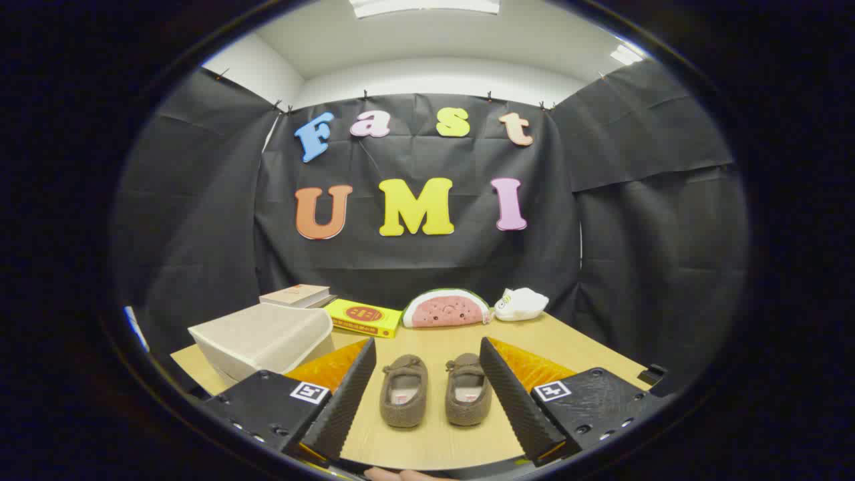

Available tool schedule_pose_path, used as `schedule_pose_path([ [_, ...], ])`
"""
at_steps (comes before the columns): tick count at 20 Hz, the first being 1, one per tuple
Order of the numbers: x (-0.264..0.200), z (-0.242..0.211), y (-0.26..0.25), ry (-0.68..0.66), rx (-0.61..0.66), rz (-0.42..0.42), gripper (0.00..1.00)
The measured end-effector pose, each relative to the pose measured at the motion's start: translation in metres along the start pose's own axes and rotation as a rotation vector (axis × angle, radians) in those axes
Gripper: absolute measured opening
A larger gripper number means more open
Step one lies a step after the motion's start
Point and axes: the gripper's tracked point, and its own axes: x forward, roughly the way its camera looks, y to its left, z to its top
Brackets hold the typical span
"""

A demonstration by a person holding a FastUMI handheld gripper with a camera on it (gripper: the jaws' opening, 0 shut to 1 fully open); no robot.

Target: Open the storage box then place both shoes into the box .Put the left shoe in first, then the right shoe, with the right side of both shoes facing outward in a uniform manner.

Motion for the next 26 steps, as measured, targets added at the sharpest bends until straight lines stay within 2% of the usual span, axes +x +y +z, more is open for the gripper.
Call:
schedule_pose_path([
  [18,0.02,-0.023,-0.011,0.048,0.021,-0.004,0.95],
  [22,0.036,-0.025,0.002,0.073,0.041,0.044,0.95],
  [26,0.065,-0.025,0.032,0.118,0.126,0.151,0.95],
])
